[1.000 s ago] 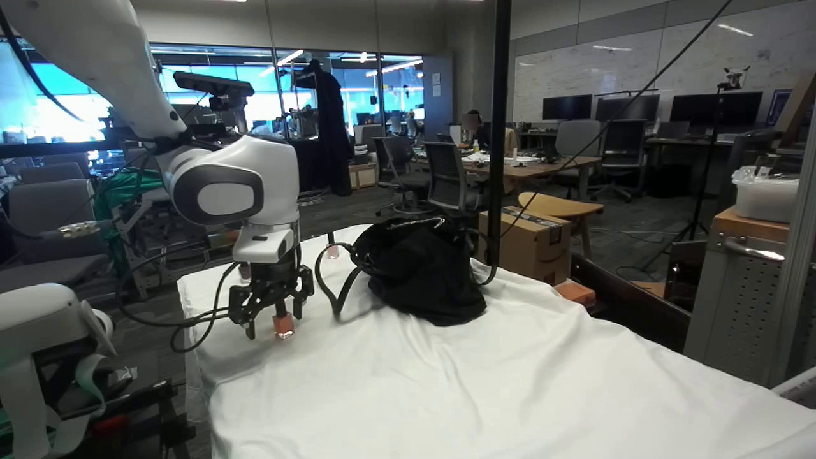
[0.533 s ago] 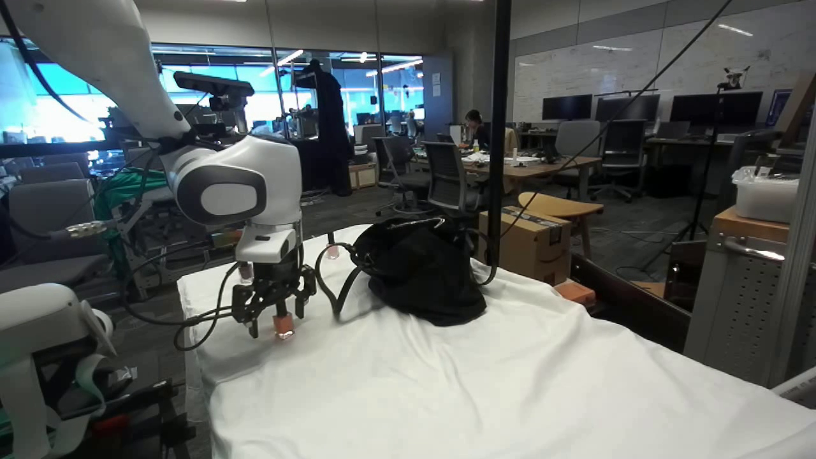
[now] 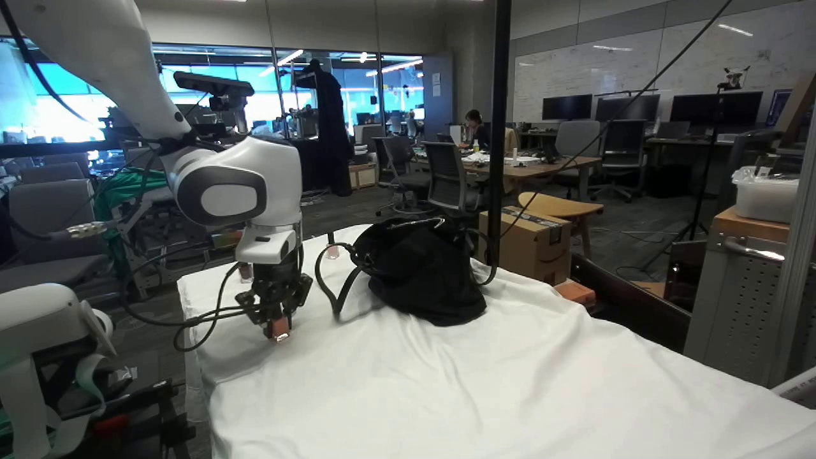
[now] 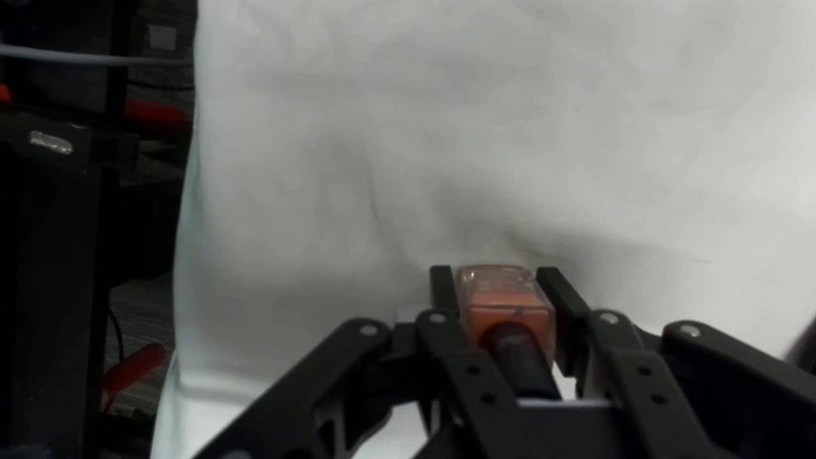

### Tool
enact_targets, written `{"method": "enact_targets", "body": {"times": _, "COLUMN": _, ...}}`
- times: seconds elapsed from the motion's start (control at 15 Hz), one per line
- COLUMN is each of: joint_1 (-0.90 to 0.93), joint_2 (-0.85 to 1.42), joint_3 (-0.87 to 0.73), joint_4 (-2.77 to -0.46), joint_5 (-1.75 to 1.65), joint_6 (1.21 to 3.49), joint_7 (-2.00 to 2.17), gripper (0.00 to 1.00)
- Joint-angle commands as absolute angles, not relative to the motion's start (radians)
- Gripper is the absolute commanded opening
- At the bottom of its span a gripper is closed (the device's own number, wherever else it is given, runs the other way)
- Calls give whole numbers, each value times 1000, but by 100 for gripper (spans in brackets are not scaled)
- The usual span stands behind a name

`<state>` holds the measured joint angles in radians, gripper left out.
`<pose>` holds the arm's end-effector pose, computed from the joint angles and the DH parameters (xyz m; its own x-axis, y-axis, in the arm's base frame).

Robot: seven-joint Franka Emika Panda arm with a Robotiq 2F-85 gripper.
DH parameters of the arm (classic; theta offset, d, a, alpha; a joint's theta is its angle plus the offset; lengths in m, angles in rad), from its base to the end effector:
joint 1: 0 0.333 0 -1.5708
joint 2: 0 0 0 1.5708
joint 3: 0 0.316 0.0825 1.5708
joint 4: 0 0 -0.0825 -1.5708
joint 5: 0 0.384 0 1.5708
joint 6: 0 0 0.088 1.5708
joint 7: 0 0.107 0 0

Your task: Pick up the nail polish bottles and place them in the black bag

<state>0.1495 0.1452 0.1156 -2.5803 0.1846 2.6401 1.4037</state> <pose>0.4219 0.1114 0.2019 0.2574 -0.9606 -0.1050 -0.9609 -0.2659 0.0767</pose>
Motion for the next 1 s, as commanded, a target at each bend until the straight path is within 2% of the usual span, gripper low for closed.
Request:
{"method": "enact_targets", "body": {"times": 0.0, "joint_1": 158, "joint_2": 148, "joint_3": 112, "joint_4": -2571, "joint_5": 189, "joint_6": 2635, "joint_7": 1398, "gripper": 16}}
{"method": "enact_targets", "body": {"times": 0.47, "joint_1": 190, "joint_2": 93, "joint_3": 99, "joint_4": -2582, "joint_5": 64, "joint_6": 2594, "joint_7": 1476, "gripper": 15}}
{"method": "enact_targets", "body": {"times": 0.93, "joint_1": 172, "joint_2": -20, "joint_3": 105, "joint_4": -2510, "joint_5": -199, "joint_6": 2445, "joint_7": 1591, "gripper": 15}}
